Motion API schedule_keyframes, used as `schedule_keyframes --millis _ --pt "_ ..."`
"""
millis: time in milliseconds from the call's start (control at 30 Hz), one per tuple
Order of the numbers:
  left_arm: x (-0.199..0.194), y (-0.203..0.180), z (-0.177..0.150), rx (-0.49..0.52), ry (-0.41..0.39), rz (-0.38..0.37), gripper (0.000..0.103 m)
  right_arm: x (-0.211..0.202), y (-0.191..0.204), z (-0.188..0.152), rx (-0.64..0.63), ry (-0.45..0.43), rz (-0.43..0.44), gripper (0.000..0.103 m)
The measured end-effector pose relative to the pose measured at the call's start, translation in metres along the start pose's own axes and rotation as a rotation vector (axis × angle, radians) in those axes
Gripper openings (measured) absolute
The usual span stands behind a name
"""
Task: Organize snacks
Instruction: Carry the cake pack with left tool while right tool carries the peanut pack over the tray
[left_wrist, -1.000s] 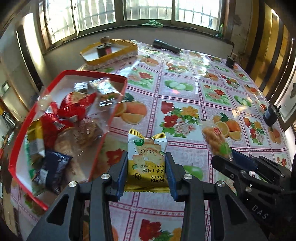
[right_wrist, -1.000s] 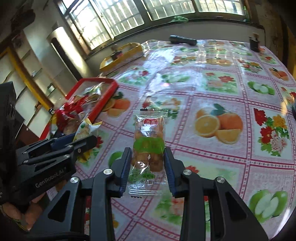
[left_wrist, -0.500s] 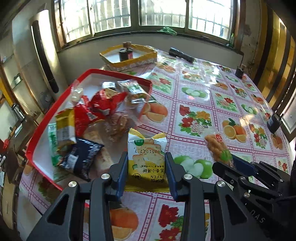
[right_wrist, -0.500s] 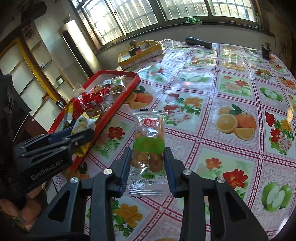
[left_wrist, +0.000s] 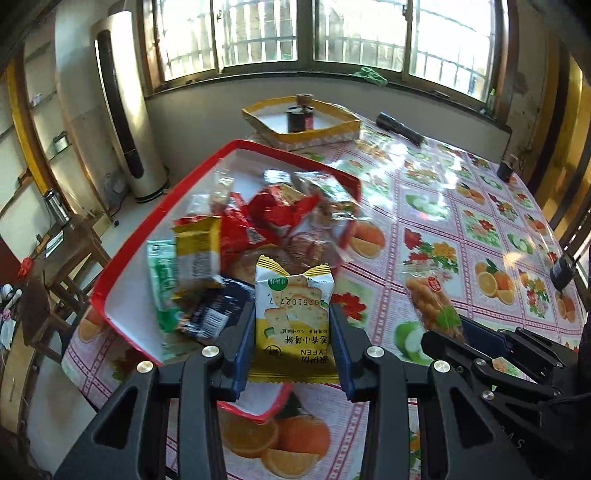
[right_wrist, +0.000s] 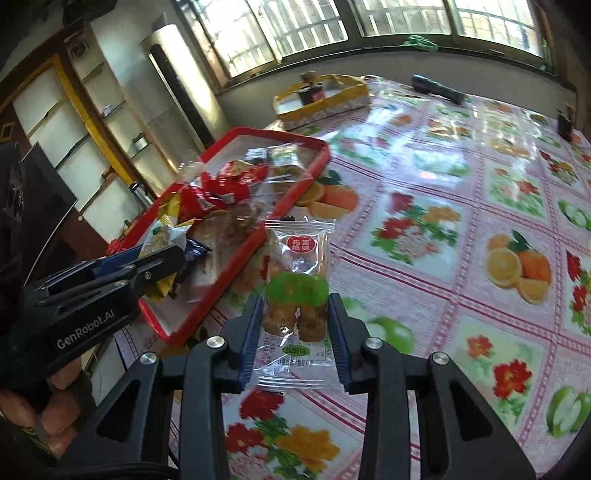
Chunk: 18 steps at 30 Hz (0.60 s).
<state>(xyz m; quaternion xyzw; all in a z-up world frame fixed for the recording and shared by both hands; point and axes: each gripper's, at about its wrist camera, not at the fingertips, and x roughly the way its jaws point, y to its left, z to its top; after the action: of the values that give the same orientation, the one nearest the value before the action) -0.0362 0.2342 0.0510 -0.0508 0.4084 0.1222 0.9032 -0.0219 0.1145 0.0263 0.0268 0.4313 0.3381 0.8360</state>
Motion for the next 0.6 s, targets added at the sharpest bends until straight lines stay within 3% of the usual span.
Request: schedule_keyframes --millis 600 --pt "0.02 0.069 0.02 -0.143 0.008 0.071 0.038 0.071 0.045 0.059 -0.087 0.048 0.074 0.037"
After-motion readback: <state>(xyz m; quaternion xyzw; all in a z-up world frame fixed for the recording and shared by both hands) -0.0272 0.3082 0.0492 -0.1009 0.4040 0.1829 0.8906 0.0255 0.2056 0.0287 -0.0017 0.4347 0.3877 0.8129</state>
